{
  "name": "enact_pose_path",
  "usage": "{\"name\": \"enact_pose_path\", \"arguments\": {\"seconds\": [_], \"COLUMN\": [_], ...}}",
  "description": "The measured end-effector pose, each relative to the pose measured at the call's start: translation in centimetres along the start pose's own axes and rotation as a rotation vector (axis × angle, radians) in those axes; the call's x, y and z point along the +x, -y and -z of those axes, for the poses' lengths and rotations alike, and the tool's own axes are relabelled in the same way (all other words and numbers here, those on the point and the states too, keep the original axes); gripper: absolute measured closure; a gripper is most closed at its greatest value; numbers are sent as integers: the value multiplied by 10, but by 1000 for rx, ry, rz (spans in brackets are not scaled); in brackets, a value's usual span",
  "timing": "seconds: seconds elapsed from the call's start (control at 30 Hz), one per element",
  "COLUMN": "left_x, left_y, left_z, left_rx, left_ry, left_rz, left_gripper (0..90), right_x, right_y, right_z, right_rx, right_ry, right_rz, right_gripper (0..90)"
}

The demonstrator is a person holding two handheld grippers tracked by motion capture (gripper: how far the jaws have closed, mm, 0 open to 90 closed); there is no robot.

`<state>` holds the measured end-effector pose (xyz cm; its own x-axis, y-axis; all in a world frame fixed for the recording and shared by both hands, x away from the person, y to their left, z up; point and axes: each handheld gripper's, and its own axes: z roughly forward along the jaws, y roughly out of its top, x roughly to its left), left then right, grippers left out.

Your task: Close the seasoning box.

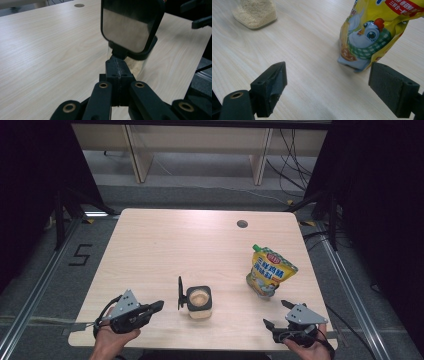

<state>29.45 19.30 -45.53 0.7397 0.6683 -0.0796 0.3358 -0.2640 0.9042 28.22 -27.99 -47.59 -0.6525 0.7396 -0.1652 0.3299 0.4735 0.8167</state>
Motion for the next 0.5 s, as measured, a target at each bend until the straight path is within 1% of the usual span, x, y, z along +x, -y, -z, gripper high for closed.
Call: {"name": "enact_pose_path", "arguments": {"seconds": [0.03,0.07,0.1,0.13,0.17,0.2,0.23,0.3,0.33,0.37,0.43,0.47,0.5], "left_x": [-1,-1,-2,-2,-3,-3,-4,-4,-4,-4,-5,-5,-5], "left_y": [-3,-4,-8,-10,-13,-16,-20,-25,-27,-30,-33,-34,-35], "left_z": [-1,-2,-3,-4,-6,-7,-8,-10,-11,-12,-16,-17,-19], "left_rx": [-6,-10,-7,-12,-15,-24,-26,-35,-36,-29,-36,-28,-34], "left_ry": [-2,2,2,5,9,17,18,29,28,24,29,25,32], "left_rz": [4,-2,9,0,12,4,11,-1,-1,-13,-9,-9,-1], "left_gripper": [896,896,896,896,896,895,895,895,895,895,894,894,894], "right_x": [0,0,1,1,1,1,1,1,1,1,1,1,1], "right_y": [0,0,0,0,0,0,0,0,0,0,0,0,0], "right_z": [0,0,0,0,-1,0,0,-1,0,0,-1,-1,0], "right_rx": [1,1,0,-2,0,0,0,-2,0,0,-1,-2,-2], "right_ry": [-2,-4,-4,2,2,-1,-2,0,-2,-3,-2,-1,0], "right_rz": [-5,-3,-1,-2,-2,-7,-8,-3,-6,-5,1,0,-2], "right_gripper": [162,162,162,162,162,162,162,163,162,163,163,163,163]}}
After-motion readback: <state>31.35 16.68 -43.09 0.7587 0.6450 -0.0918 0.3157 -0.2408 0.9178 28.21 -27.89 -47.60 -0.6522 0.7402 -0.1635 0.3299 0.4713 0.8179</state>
